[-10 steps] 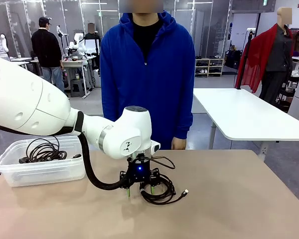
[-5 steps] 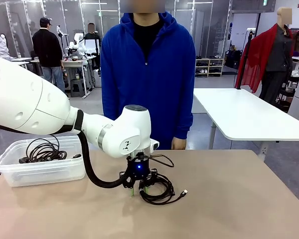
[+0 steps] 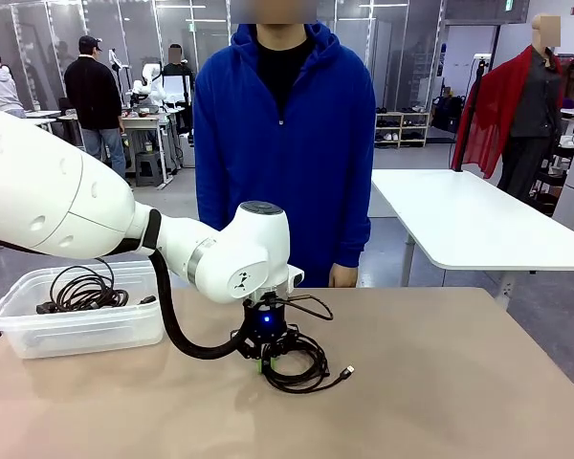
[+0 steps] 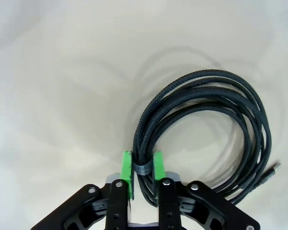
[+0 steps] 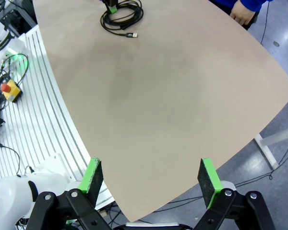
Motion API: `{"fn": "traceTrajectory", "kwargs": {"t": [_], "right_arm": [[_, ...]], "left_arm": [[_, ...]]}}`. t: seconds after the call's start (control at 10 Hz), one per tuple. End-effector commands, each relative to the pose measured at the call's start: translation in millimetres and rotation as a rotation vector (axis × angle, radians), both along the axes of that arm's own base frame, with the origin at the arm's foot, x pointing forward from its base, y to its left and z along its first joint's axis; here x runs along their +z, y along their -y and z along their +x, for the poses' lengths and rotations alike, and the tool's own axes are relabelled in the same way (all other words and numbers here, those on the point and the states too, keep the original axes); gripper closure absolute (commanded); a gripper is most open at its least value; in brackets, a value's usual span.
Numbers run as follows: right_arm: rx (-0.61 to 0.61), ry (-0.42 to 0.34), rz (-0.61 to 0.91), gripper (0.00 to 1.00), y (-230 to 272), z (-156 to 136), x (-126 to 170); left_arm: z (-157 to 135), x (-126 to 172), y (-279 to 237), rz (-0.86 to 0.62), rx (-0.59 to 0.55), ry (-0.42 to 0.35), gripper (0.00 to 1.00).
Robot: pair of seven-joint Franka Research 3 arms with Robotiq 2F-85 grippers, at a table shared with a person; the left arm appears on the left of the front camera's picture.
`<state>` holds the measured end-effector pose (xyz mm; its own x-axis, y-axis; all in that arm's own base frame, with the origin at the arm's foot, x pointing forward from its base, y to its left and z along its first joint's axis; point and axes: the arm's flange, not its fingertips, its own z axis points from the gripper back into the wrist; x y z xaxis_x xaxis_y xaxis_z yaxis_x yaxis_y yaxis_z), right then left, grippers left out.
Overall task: Organize and store the cables.
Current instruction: Place the USB Extension Cable into the Organizing box.
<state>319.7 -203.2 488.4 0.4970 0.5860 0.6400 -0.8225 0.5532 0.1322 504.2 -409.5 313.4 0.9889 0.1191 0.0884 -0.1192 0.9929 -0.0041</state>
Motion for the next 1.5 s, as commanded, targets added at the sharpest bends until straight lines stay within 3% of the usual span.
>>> {"fn": "traceTrajectory", "kwargs": {"t": [0.0,0.1,0.2,0.7,0.9,1.1,1.4], "right_arm": [[0.012,0.011,0.012,0.0,0.9,0.0,0.0],[0.012,0.011,0.012,0.0,0.9,0.0,0.0],[0.012,0.011,0.012,0.0,0.9,0.0,0.0],[0.012,0.011,0.012,0.0,0.9,0.0,0.0],[0.012,0.011,0.012,0.0,0.9,0.0,0.0],[0.012,0.011,0.012,0.0,0.9,0.0,0.0],[0.012,0.011,0.012,0.0,0.9,0.0,0.0]], "left_arm": [[1.3,-4.5,3.8,0.013,0.007,0.036,0.9],[-2.2,-1.1,3.8,0.006,0.002,0.04,1.0],[-7.5,6.5,1.8,-0.007,-0.006,0.051,1.0],[-44.0,101.0,-1.2,0.016,-0.213,0.127,1.0],[-46.6,102.4,-4.0,0.019,-0.264,0.093,1.0],[-46.6,103.5,-1.0,0.017,-0.281,0.127,1.0],[-43.9,110.0,5.8,0.009,-0.249,0.113,1.0]]}}
